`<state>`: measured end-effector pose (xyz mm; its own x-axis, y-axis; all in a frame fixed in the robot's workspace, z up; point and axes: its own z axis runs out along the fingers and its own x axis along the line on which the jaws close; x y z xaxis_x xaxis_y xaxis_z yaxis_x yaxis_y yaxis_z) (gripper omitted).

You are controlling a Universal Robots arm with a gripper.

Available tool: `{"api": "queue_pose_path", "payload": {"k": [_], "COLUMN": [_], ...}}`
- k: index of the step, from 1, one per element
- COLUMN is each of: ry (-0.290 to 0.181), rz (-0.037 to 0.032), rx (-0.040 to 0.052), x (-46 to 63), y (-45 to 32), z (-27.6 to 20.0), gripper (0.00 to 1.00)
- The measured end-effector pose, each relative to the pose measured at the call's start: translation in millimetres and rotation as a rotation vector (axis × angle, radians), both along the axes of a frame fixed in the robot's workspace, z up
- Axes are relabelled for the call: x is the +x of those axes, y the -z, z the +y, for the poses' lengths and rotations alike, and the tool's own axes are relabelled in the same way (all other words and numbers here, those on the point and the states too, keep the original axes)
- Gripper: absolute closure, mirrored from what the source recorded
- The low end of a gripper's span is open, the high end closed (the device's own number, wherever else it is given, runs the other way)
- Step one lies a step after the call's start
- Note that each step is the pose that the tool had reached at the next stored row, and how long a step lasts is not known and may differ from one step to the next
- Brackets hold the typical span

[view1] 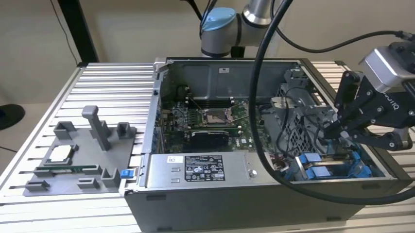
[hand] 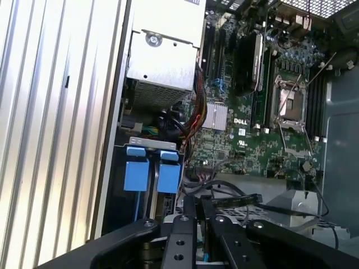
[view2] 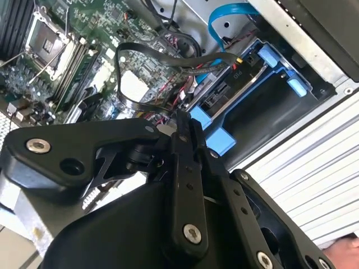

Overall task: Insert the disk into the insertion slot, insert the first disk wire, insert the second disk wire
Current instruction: 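Insert the second disk wire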

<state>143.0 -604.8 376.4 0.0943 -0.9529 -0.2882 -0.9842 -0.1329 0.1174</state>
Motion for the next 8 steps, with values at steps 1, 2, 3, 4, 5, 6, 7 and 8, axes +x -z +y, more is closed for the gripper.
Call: {"api": "queue_pose_path", "payload": {"k": [1, 2, 3, 4, 5, 6, 7, 8], "ry": [0.0, 0.0, 0.0, 0.0, 0.0, 0.0, 0.001, 0.001], "rz": [-0.0006, -0.0019, -0.0037, -0.0073, -0.0127, -0.0199, -0.0282, -0.0362], "rx": [-0.0061, -0.0167, -0.0281, -0.0393, -0.0481, -0.0549, -0.0602, -0.064], "x": [0.0, -0.2, -0.4, -0.6, -0.7, -0.9, -1.2, -1.4], "y": [0.1, 0.6, 0.9, 1.3, 1.7, 2.0, 2.4, 2.8], "z": [0.0, -0.1, -0.1, 0.0, 0.2, 0.6, 1.1, 1.7], "gripper": [1.0, 1.0, 1.0, 1.0, 1.0, 1.0, 1.0, 1.0]}}
